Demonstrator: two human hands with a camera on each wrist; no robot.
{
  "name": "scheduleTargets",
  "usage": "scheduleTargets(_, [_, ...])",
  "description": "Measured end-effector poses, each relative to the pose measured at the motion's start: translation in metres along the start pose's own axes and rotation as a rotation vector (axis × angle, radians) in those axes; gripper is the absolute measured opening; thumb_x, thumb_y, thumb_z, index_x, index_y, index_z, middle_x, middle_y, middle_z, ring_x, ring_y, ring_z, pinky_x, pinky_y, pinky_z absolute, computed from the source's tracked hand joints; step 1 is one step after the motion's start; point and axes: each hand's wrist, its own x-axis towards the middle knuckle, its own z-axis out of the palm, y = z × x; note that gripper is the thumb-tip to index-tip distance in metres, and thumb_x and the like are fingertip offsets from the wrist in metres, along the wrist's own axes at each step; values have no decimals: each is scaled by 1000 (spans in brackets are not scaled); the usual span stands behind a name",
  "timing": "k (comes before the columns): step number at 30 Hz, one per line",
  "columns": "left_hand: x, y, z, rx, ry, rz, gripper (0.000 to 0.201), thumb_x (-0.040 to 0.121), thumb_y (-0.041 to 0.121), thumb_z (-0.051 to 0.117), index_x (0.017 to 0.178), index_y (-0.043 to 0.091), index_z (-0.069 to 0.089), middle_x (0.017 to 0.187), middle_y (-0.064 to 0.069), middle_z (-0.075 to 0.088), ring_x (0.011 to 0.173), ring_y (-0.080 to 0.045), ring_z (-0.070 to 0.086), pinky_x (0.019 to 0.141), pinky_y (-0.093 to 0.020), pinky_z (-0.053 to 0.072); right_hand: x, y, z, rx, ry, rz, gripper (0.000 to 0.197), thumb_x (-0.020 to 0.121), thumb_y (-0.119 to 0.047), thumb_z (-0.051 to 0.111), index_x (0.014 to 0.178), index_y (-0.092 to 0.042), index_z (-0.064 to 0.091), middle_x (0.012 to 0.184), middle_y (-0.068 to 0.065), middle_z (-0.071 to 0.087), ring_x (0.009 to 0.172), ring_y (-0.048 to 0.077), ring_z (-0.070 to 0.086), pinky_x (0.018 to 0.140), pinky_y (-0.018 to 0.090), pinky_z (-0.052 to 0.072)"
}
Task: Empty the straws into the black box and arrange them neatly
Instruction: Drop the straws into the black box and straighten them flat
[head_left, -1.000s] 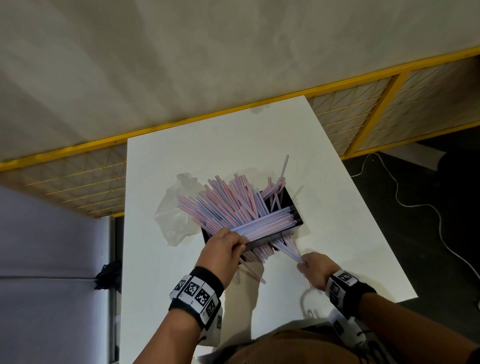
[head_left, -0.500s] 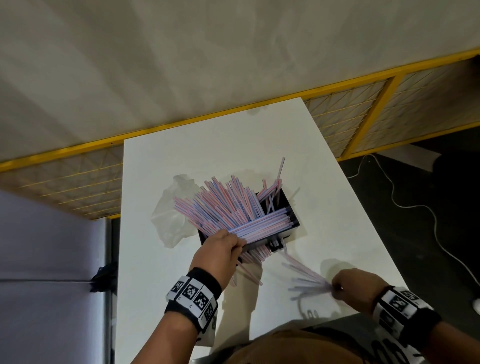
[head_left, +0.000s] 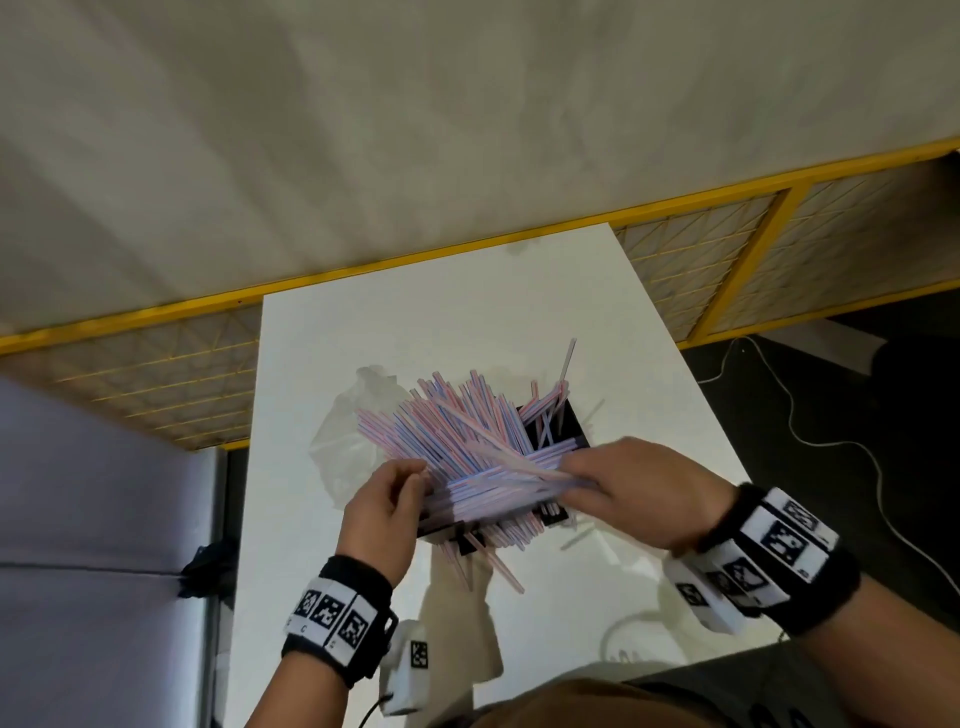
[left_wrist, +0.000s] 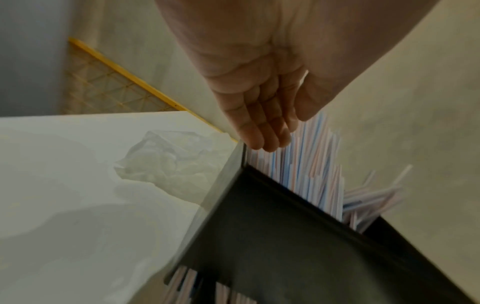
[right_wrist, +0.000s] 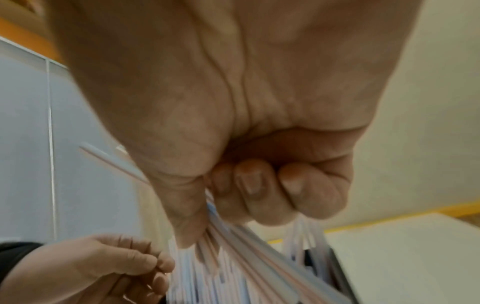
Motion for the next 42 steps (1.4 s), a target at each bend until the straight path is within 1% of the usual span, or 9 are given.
scheduleTargets(4, [7, 9, -5, -486, 86, -161, 24, 108, 19, 44, 108, 11, 67, 98, -8, 77, 94, -23, 74, 80, -30, 57, 47, -18, 1, 11, 0, -29, 27, 102, -41, 51, 80, -27, 46, 71, -6, 52, 67, 16, 51, 57, 34, 34])
scheduleTargets(9, [13, 17, -10, -893, 136, -385, 63, 101, 66, 34, 114, 13, 65, 105, -10, 78, 94, -22, 76, 85, -38, 54, 80, -15, 17, -183, -152, 72, 19, 104, -33, 49, 103, -19, 60, 94, 2, 66, 88, 26, 63, 72, 34, 48])
scheduleTargets(14, [14, 15, -2, -707, 91, -311, 40, 104, 53, 45, 118, 21, 64, 116, -4, 73, 112, -19, 68, 98, -36, 50, 78, -8, 36, -260, -99, 104, 21, 99, -30, 55, 117, -20, 60, 106, 4, 66, 96, 27, 63, 80, 38, 54])
scheduleTargets(18, [0, 11, 7, -386, 22, -83, 27, 93, 50, 64, 108, 28, 70, 103, 8, 74, 97, -9, 69, 82, -22, 53, 73, -13, 59, -167, 81, -56, 36, 97, -38, 58, 129, -23, 59, 112, 2, 53, 102, 23, 55, 84, 37, 50])
scheduleTargets(23, [-4, 5, 17, 27, -64, 87, 10, 96, 37, 67, 104, 34, 66, 106, 10, 67, 94, 5, 63, 86, -26, 55, 77, -19, 81, -126, 108, -107, 35, 103, -39, 47, 133, -24, 59, 122, -3, 56, 111, 19, 53, 94, 38, 46])
scheduleTargets(28, [-4, -6, 15, 57, 62, 114, 29, 92, 22, 70, 114, 32, 54, 110, 15, 59, 99, 5, 60, 82, -24, 57, 81, -15, 79, 33, 81, -78, 4, 104, -23, 49, 103, -23, 53, 96, -1, 60, 87, 23, 55, 81, 46, 50])
scheduleTargets(32, [-3, -11, 11, 22, 89, 53, 47, 89, 19, 72, 123, 36, 44, 120, 21, 49, 103, 11, 57, 75, -9, 51, 81, -8, 83, 117, 85, -64, 27, 103, -18, 49, 126, -30, 54, 112, 0, 67, 99, 22, 61, 86, 43, 54])
scheduleTargets(38, [0, -12, 15, 197, -3, 147, 12, 93, 27, 66, 104, 29, 68, 102, 15, 63, 94, 0, 60, 83, -21, 51, 86, -1, 89, 38, -9, -90, 37, 104, -13, 45, 136, -20, 63, 128, 0, 65, 116, 20, 57, 100, 37, 46])
scheduleTargets(42, [-4, -18, 16, -79, 154, 56, 15, 97, 17, 59, 101, 30, 63, 91, 17, 70, 84, 0, 66, 66, -11, 50, 80, -7, 87, 44, 126, -171, 26, 104, -30, 47, 120, -18, 64, 110, -1, 64, 103, 19, 58, 90, 35, 48])
